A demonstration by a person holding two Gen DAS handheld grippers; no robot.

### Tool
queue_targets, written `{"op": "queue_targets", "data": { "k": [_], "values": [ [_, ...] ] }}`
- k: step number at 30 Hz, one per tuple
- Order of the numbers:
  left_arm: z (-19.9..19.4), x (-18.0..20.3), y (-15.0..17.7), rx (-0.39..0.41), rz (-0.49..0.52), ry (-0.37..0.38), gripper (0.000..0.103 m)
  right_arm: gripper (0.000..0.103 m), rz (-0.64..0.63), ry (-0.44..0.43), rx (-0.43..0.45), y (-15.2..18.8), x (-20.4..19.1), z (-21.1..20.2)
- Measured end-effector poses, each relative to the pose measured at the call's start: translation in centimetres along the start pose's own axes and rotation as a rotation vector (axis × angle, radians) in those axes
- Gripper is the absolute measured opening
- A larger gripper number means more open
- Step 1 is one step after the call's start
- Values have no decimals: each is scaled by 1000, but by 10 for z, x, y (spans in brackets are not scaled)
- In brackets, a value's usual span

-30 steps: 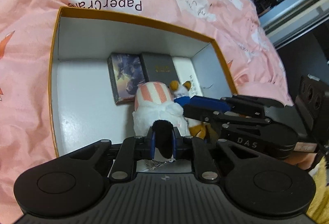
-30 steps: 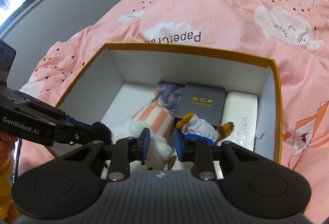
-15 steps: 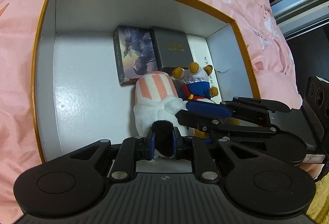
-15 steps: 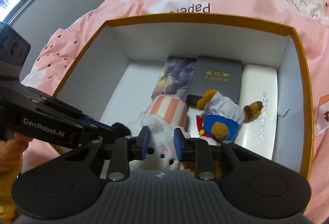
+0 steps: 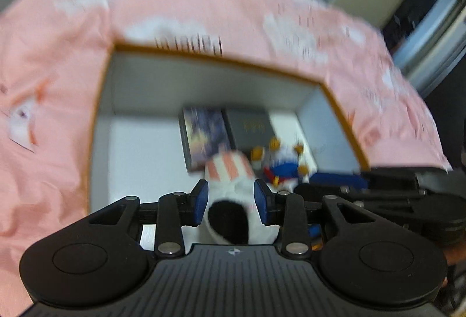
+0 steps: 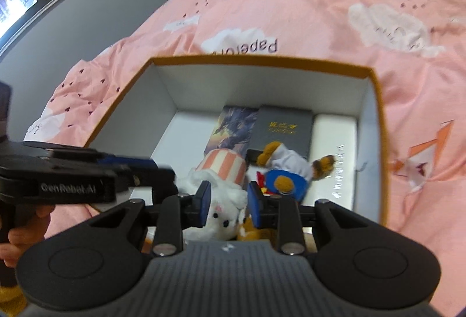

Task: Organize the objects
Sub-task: 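Withdraw both grippers up out of the orange box, then reach the right gripper toward the loop of the pink carabiner pouch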

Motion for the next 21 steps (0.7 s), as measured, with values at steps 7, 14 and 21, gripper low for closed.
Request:
{"op": "queue_targets", "data": {
  "k": [7,14,21],
  "values": [
    [-46,47,24,197,92,-16,39,36,11,51,117,22,-3,-54],
    [-56,72,64,131,141,33,39,39,46,122,200,66,-2,-102],
    [-50,72,103,21,173,28,39,50,59,182,143,118,0,-113]
  ]
}}
Point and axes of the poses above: each gripper's, at about its wrist camera, not at the fingertips, and z roughly the way its jaws point, x to its right, y to its underside, the point moved 6 cm from there along z, roughly the way its jaws point, and after that the axes turned 9 degrees about y, right-handed, at the moved point
